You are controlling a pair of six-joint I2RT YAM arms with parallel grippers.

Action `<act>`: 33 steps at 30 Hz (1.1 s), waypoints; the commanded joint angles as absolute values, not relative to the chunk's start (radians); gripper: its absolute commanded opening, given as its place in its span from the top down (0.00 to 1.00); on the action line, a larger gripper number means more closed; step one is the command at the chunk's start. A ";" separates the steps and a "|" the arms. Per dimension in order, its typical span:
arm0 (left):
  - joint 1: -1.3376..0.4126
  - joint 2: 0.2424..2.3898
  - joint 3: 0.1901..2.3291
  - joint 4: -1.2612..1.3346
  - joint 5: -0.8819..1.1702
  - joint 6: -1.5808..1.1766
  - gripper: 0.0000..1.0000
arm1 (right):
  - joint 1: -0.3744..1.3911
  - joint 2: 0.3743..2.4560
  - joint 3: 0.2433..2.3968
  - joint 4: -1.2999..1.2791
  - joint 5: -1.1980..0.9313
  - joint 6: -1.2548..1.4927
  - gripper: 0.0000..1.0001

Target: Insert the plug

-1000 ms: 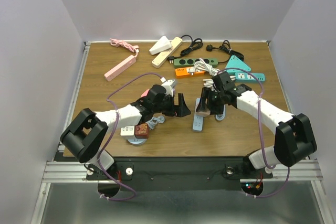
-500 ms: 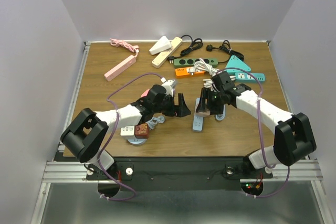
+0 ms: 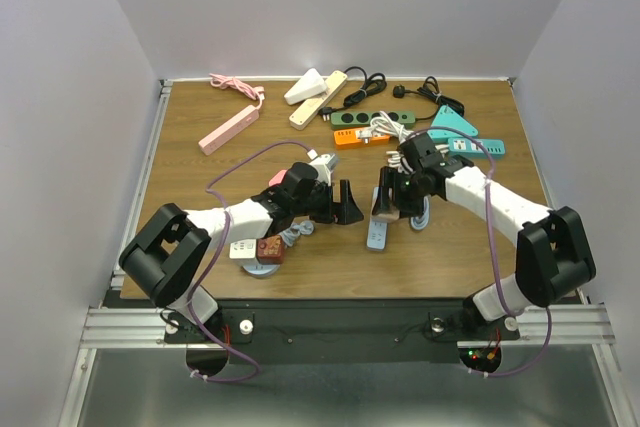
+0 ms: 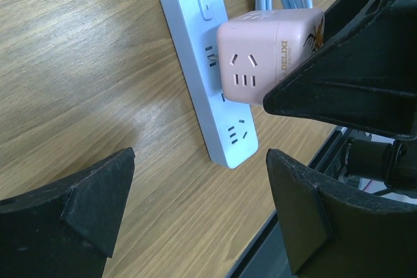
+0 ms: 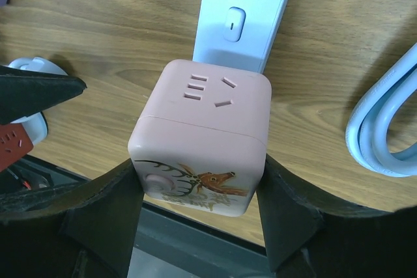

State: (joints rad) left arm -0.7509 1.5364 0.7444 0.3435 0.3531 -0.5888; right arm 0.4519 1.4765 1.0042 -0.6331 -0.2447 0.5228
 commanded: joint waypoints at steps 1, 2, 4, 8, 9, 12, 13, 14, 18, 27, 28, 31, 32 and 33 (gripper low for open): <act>-0.750 1.531 0.729 0.379 0.373 -0.580 0.07 | 0.451 1.499 1.063 -0.646 -0.218 0.488 1.00; -0.750 1.532 0.727 0.379 0.374 -0.580 0.07 | 0.451 1.505 1.069 -0.647 -0.207 0.485 1.00; -0.750 1.539 0.735 0.380 0.379 -0.580 0.08 | 0.446 1.516 1.095 -0.652 -0.190 0.476 0.99; -0.750 1.548 0.742 0.379 0.385 -0.580 0.07 | 0.439 1.560 1.146 -0.663 -0.173 0.451 1.00; -0.750 1.549 0.742 0.380 0.387 -0.580 0.08 | 0.437 1.581 1.153 -0.667 -0.170 0.448 1.00; -0.750 1.558 0.746 0.379 0.391 -0.581 0.07 | 0.437 1.615 1.186 -0.672 -0.167 0.436 1.00; -0.750 1.560 0.749 0.379 0.394 -0.578 0.08 | 0.436 1.623 1.198 -0.672 -0.160 0.433 1.00; -0.750 1.562 0.750 0.379 0.396 -0.577 0.08 | 0.436 1.628 1.203 -0.672 -0.155 0.430 1.00; -0.750 1.572 0.755 0.380 0.403 -0.578 0.08 | 0.434 1.647 1.229 -0.681 -0.130 0.425 1.00; -0.750 1.586 0.761 0.388 0.413 -0.581 0.08 | 0.422 1.666 1.288 -0.689 -0.029 0.420 1.00; -0.750 1.585 0.761 0.388 0.414 -0.581 0.08 | 0.422 1.673 1.293 -0.690 -0.029 0.417 1.00; -0.750 1.586 0.756 0.390 0.417 -0.581 0.08 | 0.422 1.686 1.299 -0.692 -0.031 0.410 1.00; -0.750 1.585 0.755 0.390 0.417 -0.581 0.08 | 0.422 1.686 1.296 -0.692 -0.020 0.408 1.00; -0.750 1.586 0.753 0.391 0.417 -0.581 0.08 | 0.422 1.683 1.293 -0.690 -0.015 0.410 1.00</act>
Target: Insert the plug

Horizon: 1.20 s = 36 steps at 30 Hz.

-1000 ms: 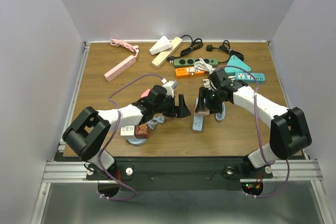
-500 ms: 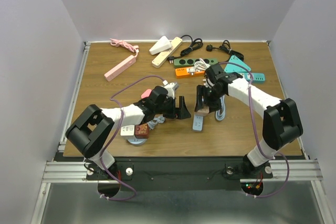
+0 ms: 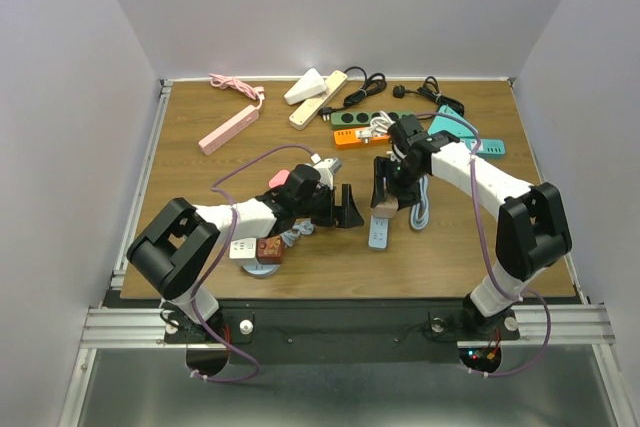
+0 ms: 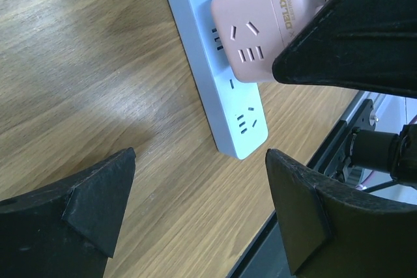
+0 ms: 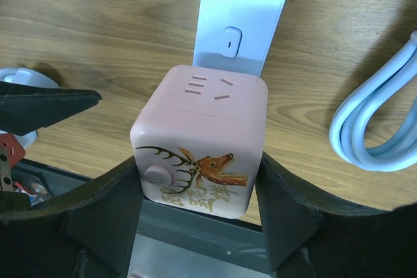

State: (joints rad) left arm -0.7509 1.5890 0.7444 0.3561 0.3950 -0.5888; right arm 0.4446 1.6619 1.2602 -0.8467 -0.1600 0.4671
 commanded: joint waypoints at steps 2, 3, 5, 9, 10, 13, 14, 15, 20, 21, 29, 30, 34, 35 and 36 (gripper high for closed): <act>-0.752 1.589 0.749 0.394 0.420 -0.584 0.08 | 0.423 1.677 1.281 -0.692 -0.005 0.410 0.99; -0.750 1.591 0.747 0.396 0.422 -0.584 0.09 | 0.422 1.677 1.276 -0.692 0.026 0.410 0.99; -0.752 1.594 0.747 0.399 0.425 -0.586 0.09 | 0.422 1.674 1.260 -0.692 0.054 0.413 1.00; -0.752 1.594 0.750 0.405 0.430 -0.588 0.09 | 0.423 1.671 1.227 -0.692 0.086 0.420 1.00; -0.750 1.594 0.750 0.405 0.428 -0.588 0.09 | 0.422 1.671 1.220 -0.690 0.097 0.420 0.99; -0.750 1.592 0.750 0.406 0.430 -0.588 0.10 | 0.422 1.667 1.210 -0.686 0.127 0.422 1.00; -0.752 1.594 0.750 0.407 0.428 -0.589 0.10 | 0.422 1.663 1.209 -0.683 0.130 0.423 1.00; -0.750 1.595 0.750 0.407 0.428 -0.589 0.10 | 0.422 1.654 1.206 -0.681 0.129 0.420 1.00; -0.750 1.598 0.747 0.413 0.434 -0.594 0.10 | 0.423 1.669 1.206 -0.673 0.182 0.420 1.00; -0.750 1.598 0.749 0.413 0.434 -0.594 0.10 | 0.423 1.677 1.206 -0.670 0.180 0.420 1.00; -0.749 1.589 0.739 0.414 0.426 -0.597 0.11 | 0.466 1.625 1.138 -0.660 0.212 0.443 1.00; -0.752 1.592 0.738 0.414 0.428 -0.597 0.11 | 0.472 1.614 1.131 -0.661 0.219 0.457 1.00; -0.750 1.591 0.735 0.416 0.428 -0.598 0.11 | 0.486 1.543 1.091 -0.657 0.236 0.502 1.00; -0.750 1.589 0.733 0.416 0.425 -0.600 0.11 | 0.489 1.526 1.085 -0.654 0.242 0.521 0.99; -0.750 1.585 0.732 0.416 0.416 -0.603 0.11 | 0.491 1.484 1.080 -0.646 0.248 0.532 1.00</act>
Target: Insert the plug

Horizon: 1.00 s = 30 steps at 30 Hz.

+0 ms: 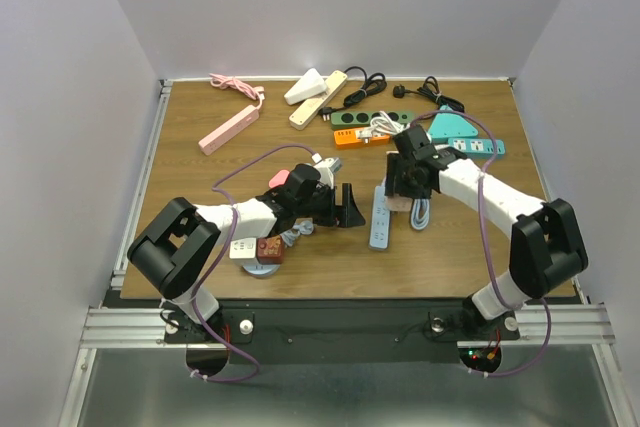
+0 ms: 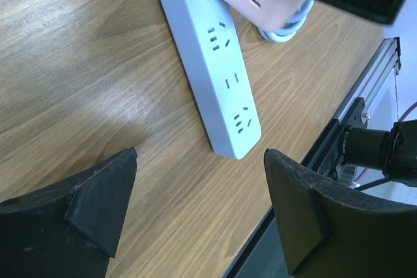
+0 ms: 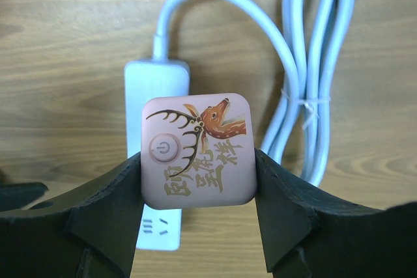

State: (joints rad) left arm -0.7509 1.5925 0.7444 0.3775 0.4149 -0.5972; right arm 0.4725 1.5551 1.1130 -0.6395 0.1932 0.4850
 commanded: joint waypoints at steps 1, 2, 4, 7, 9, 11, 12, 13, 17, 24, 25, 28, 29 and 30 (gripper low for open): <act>-0.752 1.582 0.730 0.420 0.413 -0.606 0.11 | 0.492 1.461 1.075 -0.643 0.255 0.541 1.00; -0.752 1.578 0.730 0.428 0.408 -0.607 0.11 | 0.495 1.436 1.062 -0.634 0.268 0.552 1.00; -0.750 1.572 0.732 0.431 0.390 -0.614 0.11 | 0.495 1.352 1.043 -0.598 0.281 0.583 1.00; -0.753 1.578 0.745 0.434 0.377 -0.621 0.11 | 0.503 1.281 0.988 -0.551 0.299 0.612 1.00; -0.758 1.582 0.750 0.440 0.371 -0.624 0.11 | 0.526 1.230 0.951 -0.523 0.322 0.640 1.00; -0.762 1.586 0.750 0.442 0.361 -0.630 0.11 | 0.560 1.198 0.930 -0.505 0.354 0.666 1.00; -0.767 1.589 0.750 0.443 0.356 -0.634 0.11 | 0.604 1.189 0.917 -0.496 0.395 0.693 1.00; -0.769 1.591 0.750 0.445 0.350 -0.640 0.11 | 0.630 1.183 0.904 -0.479 0.425 0.707 1.00; -0.787 1.600 0.750 0.468 0.321 -0.653 0.12 | 0.736 1.152 0.867 -0.437 0.560 0.788 1.00; -0.821 1.670 0.773 0.480 0.287 -0.666 0.14 | 0.787 1.131 0.818 -0.362 0.669 0.792 1.00; -0.828 1.680 0.776 0.480 0.281 -0.670 0.15 | 0.787 1.126 0.813 -0.348 0.676 0.788 1.00; -0.841 1.713 0.787 0.482 0.267 -0.683 0.17 | 0.790 1.118 0.785 -0.304 0.684 0.769 1.00; -0.847 1.727 0.790 0.482 0.264 -0.689 0.18 | 0.790 1.118 0.776 -0.289 0.689 0.762 1.00; -0.850 1.733 0.792 0.482 0.255 -0.696 0.18 | 0.790 1.117 0.770 -0.273 0.684 0.753 1.00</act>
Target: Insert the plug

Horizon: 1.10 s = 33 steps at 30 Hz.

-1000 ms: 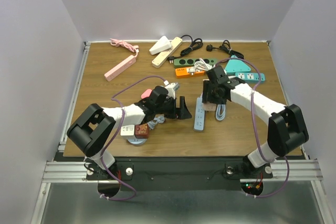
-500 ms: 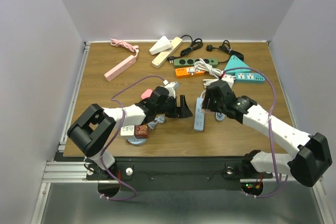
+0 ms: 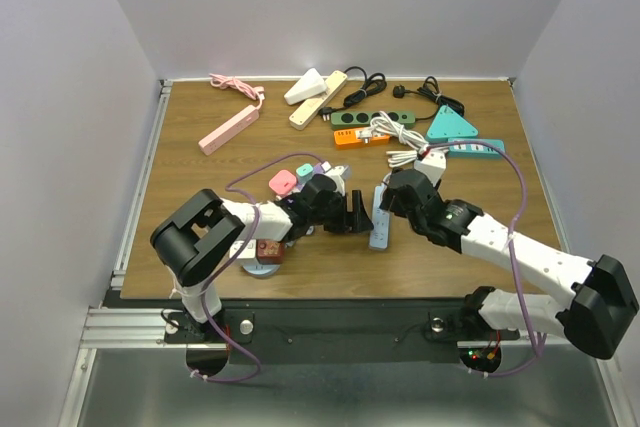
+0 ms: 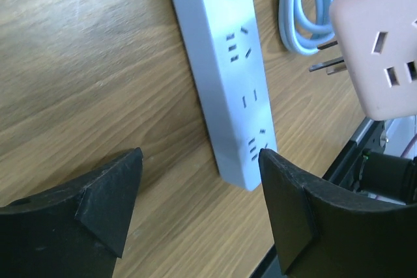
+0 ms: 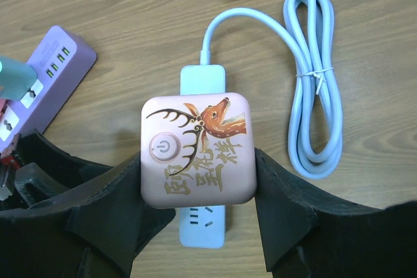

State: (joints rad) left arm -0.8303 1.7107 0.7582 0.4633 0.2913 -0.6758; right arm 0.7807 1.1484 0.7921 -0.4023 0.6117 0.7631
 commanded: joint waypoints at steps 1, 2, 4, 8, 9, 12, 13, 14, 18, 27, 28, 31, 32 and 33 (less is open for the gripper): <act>-0.853 1.738 0.793 0.483 0.253 -0.699 0.18 | 0.790 1.118 0.766 -0.265 0.683 0.747 1.00; -0.854 1.743 0.798 0.482 0.255 -0.703 0.18 | 0.788 1.124 0.761 -0.259 0.684 0.746 1.00; -0.861 1.755 0.802 0.486 0.250 -0.709 0.18 | 0.790 1.141 0.749 -0.230 0.681 0.732 1.00; -0.868 1.778 0.816 0.489 0.247 -0.718 0.21 | 0.790 1.187 0.733 -0.181 0.669 0.723 0.99; -0.870 1.789 0.819 0.486 0.248 -0.725 0.26 | 0.790 1.196 0.730 -0.163 0.666 0.719 1.00; -0.873 1.807 0.824 0.466 0.244 -0.735 0.39 | 0.790 1.201 0.709 -0.127 0.660 0.706 1.00; -0.873 1.812 0.828 0.459 0.239 -0.736 0.41 | 0.790 1.209 0.706 -0.114 0.661 0.703 1.00; -0.874 1.816 0.833 0.450 0.236 -0.738 0.42 | 0.790 1.213 0.706 -0.110 0.663 0.700 1.00; -0.874 1.833 0.841 0.420 0.230 -0.738 0.48 | 0.790 1.239 0.704 -0.097 0.661 0.687 0.99; -0.890 1.836 0.851 0.397 0.215 -0.735 0.57 | 0.790 1.242 0.652 -0.052 0.634 0.700 1.00; -0.888 1.836 0.851 0.397 0.215 -0.733 0.58 | 0.790 1.246 0.650 -0.051 0.632 0.698 1.00; -0.894 1.842 0.854 0.397 0.218 -0.732 0.62 | 0.790 1.246 0.643 -0.045 0.627 0.696 1.00; -0.896 1.842 0.856 0.396 0.221 -0.732 0.62 | 0.790 1.247 0.637 -0.040 0.627 0.696 1.00; -0.897 1.845 0.859 0.396 0.222 -0.732 0.65 | 0.790 1.247 0.634 -0.034 0.627 0.693 1.00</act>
State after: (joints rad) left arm -0.8803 1.8111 0.8467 0.4736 0.2535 -0.7536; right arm 0.7807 1.2503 0.6525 -0.0982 0.6186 0.6994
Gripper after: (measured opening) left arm 0.382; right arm 0.657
